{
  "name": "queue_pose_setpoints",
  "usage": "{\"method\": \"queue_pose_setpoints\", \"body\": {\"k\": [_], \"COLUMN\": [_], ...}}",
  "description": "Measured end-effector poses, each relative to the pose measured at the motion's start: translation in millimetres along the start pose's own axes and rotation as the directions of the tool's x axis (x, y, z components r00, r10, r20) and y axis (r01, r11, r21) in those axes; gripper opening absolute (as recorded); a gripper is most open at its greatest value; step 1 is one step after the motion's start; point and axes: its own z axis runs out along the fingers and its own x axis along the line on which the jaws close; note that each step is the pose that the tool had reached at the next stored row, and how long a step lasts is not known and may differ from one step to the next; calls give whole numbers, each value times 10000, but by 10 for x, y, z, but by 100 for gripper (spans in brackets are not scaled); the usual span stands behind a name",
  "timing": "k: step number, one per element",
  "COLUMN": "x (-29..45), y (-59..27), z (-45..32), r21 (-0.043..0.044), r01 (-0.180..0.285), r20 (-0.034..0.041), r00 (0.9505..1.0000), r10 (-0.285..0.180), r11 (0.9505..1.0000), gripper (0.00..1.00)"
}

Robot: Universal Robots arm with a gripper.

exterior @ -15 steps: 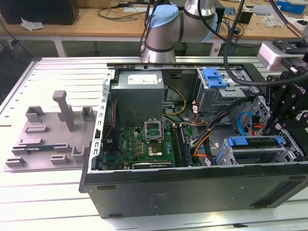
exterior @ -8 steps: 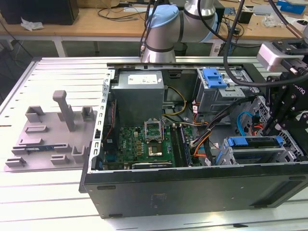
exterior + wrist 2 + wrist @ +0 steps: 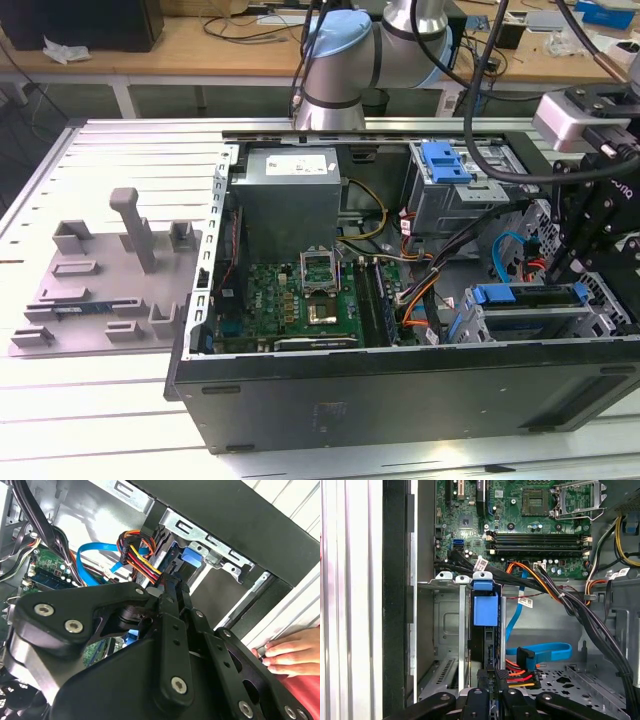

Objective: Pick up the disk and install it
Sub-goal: 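Insert the first disk wire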

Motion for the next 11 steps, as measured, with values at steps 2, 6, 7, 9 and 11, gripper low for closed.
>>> {"method": "queue_pose_setpoints", "body": {"k": [2,6,7,9,11], "x": [0,1,1,0,0], "y": [0,0,0,0,0], "z": [4,15,20,25,31], "r21": [0,0,0,0,-1], "r01": [0,0,0,0,1], "r20": [0,-1,-1,-1,-1], "r00": [10000,10000,10000,10000,10000], "r10": [0,0,0,0,-1], "r11": [10000,10000,10000,10000,10000], "gripper": [17,17,17,17,17]}}
